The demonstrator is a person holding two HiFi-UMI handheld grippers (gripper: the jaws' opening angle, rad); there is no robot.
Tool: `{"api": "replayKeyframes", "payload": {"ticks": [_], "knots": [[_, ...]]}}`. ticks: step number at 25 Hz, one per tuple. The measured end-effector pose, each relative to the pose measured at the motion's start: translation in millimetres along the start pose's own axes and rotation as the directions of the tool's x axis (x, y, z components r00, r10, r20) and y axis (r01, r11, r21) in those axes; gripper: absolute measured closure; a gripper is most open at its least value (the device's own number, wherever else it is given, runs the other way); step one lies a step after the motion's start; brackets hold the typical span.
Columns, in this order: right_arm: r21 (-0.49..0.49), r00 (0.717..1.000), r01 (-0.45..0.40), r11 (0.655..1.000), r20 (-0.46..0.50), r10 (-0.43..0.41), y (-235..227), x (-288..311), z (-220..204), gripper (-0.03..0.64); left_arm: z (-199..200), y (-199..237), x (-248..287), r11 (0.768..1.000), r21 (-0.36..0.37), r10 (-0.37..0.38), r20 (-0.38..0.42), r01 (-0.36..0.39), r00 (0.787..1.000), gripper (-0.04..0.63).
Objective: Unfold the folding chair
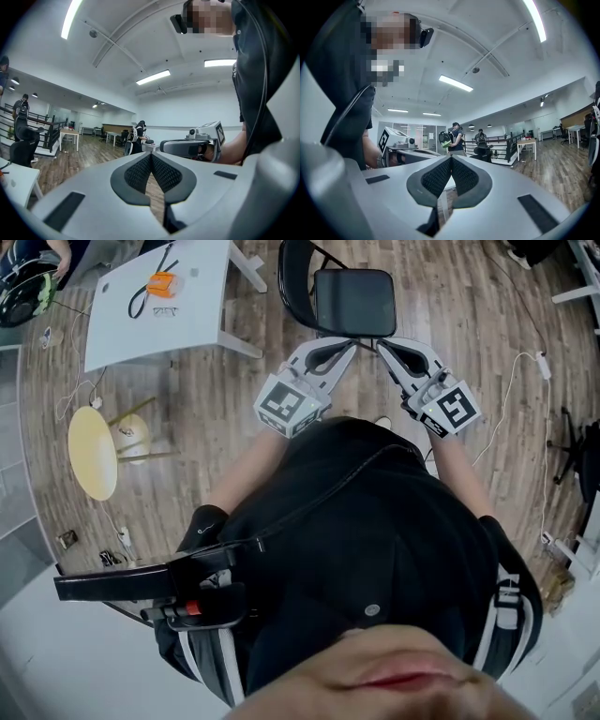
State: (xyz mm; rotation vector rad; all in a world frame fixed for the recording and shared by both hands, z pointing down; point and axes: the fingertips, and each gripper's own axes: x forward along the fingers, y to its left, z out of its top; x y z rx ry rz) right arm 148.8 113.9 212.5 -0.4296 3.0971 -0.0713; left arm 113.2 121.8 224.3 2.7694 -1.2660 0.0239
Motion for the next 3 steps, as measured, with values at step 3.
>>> {"api": "replayKeyframes", "payload": {"ticks": [3], "knots": [[0.006, 1.000, -0.001, 1.000, -0.001, 0.001, -1.4, 3.0, -0.4, 0.609, -0.6, 2.5, 0.8, 1.000, 0.002, 0.000, -0.003, 0.000, 1.000, 0.591]]}}
